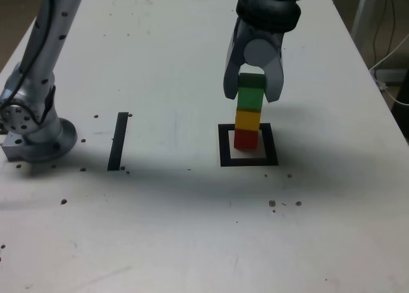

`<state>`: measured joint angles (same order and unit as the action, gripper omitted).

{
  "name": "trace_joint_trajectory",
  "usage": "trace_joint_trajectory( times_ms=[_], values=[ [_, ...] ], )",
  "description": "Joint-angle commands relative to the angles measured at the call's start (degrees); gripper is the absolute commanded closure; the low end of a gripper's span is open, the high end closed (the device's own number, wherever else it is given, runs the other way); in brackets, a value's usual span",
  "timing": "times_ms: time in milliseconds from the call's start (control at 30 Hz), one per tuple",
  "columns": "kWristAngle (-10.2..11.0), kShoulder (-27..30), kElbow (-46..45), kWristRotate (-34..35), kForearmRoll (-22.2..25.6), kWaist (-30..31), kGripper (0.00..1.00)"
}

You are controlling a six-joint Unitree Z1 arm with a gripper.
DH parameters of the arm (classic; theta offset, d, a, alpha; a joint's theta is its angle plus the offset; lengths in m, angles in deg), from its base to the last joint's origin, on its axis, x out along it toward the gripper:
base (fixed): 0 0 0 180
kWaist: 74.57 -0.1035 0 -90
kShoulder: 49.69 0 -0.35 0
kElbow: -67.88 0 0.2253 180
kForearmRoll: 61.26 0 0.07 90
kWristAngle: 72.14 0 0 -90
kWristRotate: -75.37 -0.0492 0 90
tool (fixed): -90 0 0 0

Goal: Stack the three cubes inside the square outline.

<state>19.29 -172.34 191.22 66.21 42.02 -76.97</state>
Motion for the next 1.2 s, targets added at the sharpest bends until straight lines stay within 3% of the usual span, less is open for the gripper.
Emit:
trace_joint_trajectory(
  times_ms=[0, 100, 167, 433, 567, 767, 933, 1167],
  values=[
    [-0.1, -0.35, -0.2, -0.24, 0.42, 0.12, 0.4],
    [-0.16, -0.45, -0.39, -0.4, 0.26, 0.12, 0.09],
    [-0.19, -0.48, -0.47, -0.41, 0.2, 0.12, 0.02],
    [0.11, -0.18, -0.66, -0.41, 0.17, 0.12, 0.0],
    [1.68, 1.71, -1.11, -0.18, 0.38, 0.12, 0.0],
    [4.68, 7.59, -3.59, 1.22, 0.68, 0.12, 0.0],
    [5.89, 13.43, -7.71, 2.56, 1.05, 0.12, 0.0],
    [5.77, 21.01, -16.81, 4.74, 1.2, 0.11, 0.0]
  ],
)
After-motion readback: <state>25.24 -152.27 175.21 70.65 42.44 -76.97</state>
